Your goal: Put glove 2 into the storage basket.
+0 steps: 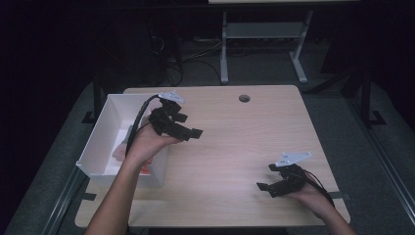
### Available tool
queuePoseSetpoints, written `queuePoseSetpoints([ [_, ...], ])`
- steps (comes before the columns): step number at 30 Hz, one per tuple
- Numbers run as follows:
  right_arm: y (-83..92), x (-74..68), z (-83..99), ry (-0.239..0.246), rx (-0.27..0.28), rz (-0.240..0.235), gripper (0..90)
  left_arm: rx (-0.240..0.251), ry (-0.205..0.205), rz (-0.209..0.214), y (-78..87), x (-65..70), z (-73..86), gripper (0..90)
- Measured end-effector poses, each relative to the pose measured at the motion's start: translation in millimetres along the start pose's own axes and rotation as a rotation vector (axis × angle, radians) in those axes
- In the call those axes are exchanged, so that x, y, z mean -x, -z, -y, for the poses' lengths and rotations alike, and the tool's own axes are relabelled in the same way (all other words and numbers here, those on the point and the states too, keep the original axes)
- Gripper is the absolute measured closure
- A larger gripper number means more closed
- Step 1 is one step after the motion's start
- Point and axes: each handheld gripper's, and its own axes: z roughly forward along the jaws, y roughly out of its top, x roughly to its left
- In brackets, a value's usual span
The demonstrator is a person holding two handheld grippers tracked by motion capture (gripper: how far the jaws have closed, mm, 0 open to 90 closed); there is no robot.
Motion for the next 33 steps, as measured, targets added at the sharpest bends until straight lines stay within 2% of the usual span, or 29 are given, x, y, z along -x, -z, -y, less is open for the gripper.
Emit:
queuePoseSetpoints([
  [4, 0.0, 0.0, 0.0, 0.001, -0.001, -0.001, 13.4, -0.009, -0.013, 0.015, -8.7, 8.1, 0.3, 14.8],
  [10, 0.1, -0.1, 0.0, 0.001, -0.001, -0.002, 13.4, -0.052, -0.056, 0.032, -33.3, 27.5, 3.9, 14.8],
  [14, -0.1, -0.3, 0.2, 0.005, -0.002, -0.002, 13.4, -0.065, -0.060, 0.043, -53.9, 39.8, 11.3, 14.8],
  [22, -0.2, -0.3, 0.7, 0.005, -0.003, -0.003, 13.4, -0.099, -0.081, 0.061, -78.8, 52.1, 25.4, 14.8],
  [26, -0.6, -0.4, 1.1, 0.007, -0.003, -0.004, 13.4, -0.108, -0.090, 0.072, -92.6, 55.6, 37.0, 14.7],
  [28, -0.8, -0.4, 1.3, 0.007, -0.005, -0.003, 13.5, -0.118, -0.110, 0.077, -97.1, 55.7, 42.1, 14.6],
  [30, -1.0, -0.2, 1.4, 0.009, -0.007, -0.004, 13.4, -0.112, -0.105, 0.081, -102.5, 57.1, 47.7, 14.6],
  [33, -1.2, -0.6, 1.6, 0.006, -0.011, -0.005, 13.4, -0.123, -0.130, 0.080, -108.2, 57.3, 55.6, 14.6],
])
